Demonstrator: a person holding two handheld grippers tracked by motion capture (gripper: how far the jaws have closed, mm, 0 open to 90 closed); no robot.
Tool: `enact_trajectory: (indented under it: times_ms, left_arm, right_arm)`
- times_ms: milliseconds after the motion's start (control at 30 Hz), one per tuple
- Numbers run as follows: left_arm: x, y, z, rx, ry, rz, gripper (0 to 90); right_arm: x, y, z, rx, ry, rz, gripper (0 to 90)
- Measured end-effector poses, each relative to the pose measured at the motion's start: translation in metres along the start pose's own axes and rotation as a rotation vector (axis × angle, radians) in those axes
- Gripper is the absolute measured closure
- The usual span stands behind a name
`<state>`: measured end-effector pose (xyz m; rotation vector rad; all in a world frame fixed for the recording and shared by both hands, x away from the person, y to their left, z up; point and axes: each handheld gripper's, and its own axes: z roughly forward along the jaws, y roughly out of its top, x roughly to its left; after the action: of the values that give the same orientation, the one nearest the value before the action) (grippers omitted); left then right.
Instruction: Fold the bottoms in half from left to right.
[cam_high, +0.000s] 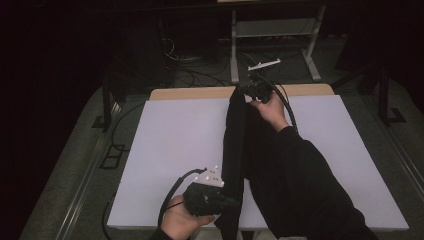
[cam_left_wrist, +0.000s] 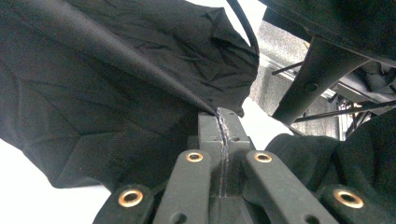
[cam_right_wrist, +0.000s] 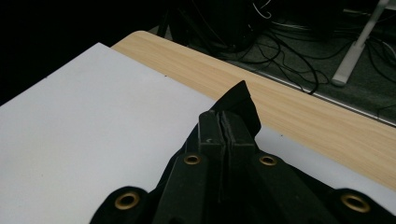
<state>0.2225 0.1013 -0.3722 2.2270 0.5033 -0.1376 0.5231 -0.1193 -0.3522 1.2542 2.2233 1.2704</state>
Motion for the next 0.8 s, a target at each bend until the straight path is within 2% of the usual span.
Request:
enact_trajectory:
  times_ms: [167,500,600,800]
  left_arm:
    - [-0.002,0.007,0.012,0.008,-0.015,-0.021,88.8]
    - [-0.006,0.017,0.025,0.004,-0.024,-0.005,88.8]
    - [-0.007,0.019,0.029,-0.002,-0.031,-0.013,88.8]
    - [-0.013,0.029,0.044,0.010,-0.039,-0.005,88.8]
  right_arm:
    - [-0.006,0.000,-0.003,0.006,0.013,0.009,86.5]
    - [-0.017,-0.004,-0.008,0.029,0.015,0.015,86.4]
    - [-0.019,-0.004,-0.010,0.033,0.011,0.015,86.4]
    - [-0.030,-0.006,-0.018,0.048,0.000,0.012,86.4]
